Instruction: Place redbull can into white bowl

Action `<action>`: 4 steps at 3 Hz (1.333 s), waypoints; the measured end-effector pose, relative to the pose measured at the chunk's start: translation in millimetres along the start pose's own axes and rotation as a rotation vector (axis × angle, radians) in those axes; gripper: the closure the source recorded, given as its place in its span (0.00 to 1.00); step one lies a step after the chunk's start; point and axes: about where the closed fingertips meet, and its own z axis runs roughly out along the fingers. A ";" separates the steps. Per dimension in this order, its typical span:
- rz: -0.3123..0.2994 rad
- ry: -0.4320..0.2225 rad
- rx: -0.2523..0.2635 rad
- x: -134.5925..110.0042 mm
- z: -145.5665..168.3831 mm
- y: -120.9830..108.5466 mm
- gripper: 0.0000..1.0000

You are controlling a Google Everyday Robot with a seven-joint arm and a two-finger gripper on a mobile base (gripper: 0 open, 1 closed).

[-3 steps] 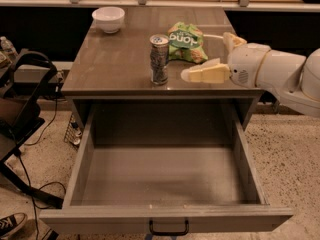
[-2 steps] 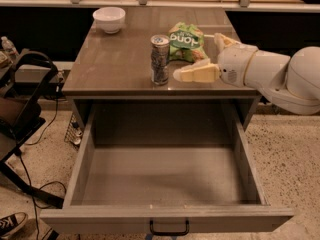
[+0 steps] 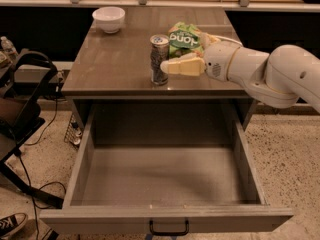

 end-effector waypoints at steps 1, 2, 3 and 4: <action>0.024 -0.021 -0.039 -0.9 19.4 10.1 0.00; 0.030 -0.032 -0.078 -0.3 34.9 22.2 0.00; 0.029 -0.035 -0.114 -1.1 51.1 33.2 0.00; 0.011 -0.043 -0.142 -0.4 72.3 43.0 0.25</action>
Offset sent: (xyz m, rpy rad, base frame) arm 0.0063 0.0592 -0.0076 0.0606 0.0124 0.1156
